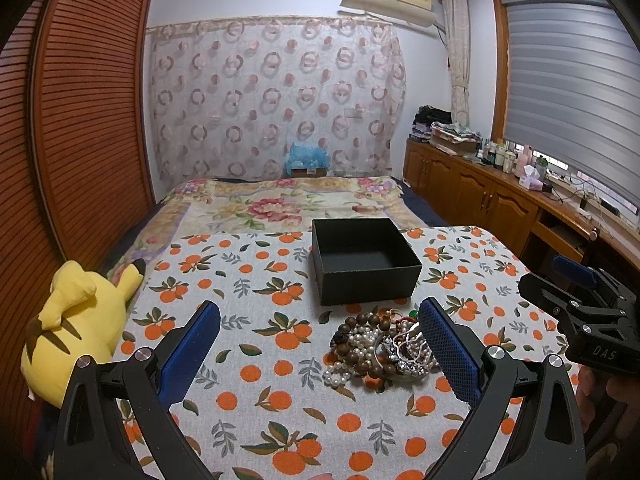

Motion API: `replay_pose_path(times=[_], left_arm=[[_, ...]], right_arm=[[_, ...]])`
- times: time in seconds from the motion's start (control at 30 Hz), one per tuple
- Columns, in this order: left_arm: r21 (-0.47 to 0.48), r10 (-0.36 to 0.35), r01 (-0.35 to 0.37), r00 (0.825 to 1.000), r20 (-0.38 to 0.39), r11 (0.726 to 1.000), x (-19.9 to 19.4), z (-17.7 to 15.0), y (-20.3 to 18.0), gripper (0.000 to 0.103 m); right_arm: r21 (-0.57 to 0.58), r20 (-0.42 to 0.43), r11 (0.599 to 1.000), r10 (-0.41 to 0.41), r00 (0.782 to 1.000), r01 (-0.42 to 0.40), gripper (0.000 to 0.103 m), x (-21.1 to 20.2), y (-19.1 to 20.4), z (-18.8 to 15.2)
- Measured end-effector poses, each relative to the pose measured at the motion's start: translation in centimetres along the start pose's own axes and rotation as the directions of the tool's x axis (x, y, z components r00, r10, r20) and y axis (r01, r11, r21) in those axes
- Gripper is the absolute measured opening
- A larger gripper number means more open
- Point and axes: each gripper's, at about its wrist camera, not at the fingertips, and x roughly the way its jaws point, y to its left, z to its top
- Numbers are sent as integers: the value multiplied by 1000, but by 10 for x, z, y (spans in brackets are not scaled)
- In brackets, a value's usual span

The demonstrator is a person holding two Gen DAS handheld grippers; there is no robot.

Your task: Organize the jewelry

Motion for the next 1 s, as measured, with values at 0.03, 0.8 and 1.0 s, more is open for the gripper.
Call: replay_pose_path(times=[0.03,0.8,1.0], left_arm=[[0,0,0,1000,0,1000,-1,1,-2,96],[3,-13,13,997,-74,1000,22,-14,7,96],[8,-19,20,993,-118,1000,36,-23,9,96]], right_arm=[[0,0,1000,0,1000,0,101,0,0,0],[1,-34,1000,23,999,-23,101,11,-2,-4],[-9,-77,999,52,996,-53,101,26,-3,-15]])
